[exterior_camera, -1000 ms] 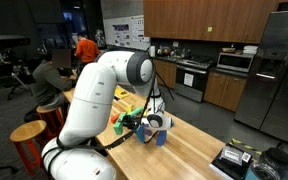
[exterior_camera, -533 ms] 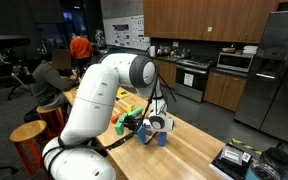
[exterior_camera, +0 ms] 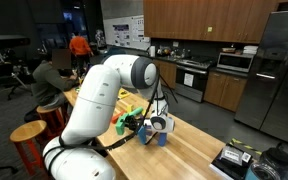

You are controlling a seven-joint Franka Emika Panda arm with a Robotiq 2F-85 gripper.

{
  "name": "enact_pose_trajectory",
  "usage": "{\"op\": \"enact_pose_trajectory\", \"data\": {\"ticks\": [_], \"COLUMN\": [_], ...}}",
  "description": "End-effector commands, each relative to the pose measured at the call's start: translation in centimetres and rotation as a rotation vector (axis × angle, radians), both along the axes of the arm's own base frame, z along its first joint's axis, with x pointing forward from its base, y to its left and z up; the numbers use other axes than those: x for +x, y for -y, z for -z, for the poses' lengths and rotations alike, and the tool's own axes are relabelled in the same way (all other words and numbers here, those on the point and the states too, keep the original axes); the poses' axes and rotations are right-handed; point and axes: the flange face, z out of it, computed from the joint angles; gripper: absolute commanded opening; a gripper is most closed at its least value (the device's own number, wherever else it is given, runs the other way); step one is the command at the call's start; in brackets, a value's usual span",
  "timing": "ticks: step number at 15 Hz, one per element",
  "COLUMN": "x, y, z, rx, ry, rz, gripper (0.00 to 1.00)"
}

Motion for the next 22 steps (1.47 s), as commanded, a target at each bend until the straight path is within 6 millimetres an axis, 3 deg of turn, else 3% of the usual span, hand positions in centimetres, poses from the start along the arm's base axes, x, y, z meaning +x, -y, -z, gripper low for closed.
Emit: {"op": "enact_pose_trajectory", "data": {"ticks": [1, 8, 9, 11, 15, 20, 22], "x": [0.3, 0.3, 0.4, 0.4, 0.5, 0.4, 0.2], "y": [0.8, 0.8, 0.8, 0.9, 0.9, 1.0, 1.3], "z": [0.6, 0.6, 0.7, 0.6, 0.6, 0.4, -0.8], "rx": [0.009, 0.012, 0.011, 0.014, 0.019, 0.02, -0.029], "ry": [-0.015, -0.024, -0.025, -0.029, -0.031, -0.02, 0.022], "rz": [0.002, 0.004, 0.005, 0.009, 0.012, 0.02, 0.04], "gripper": [0.21, 0.21, 0.71, 0.76, 0.99, 1.0, 1.0]}}
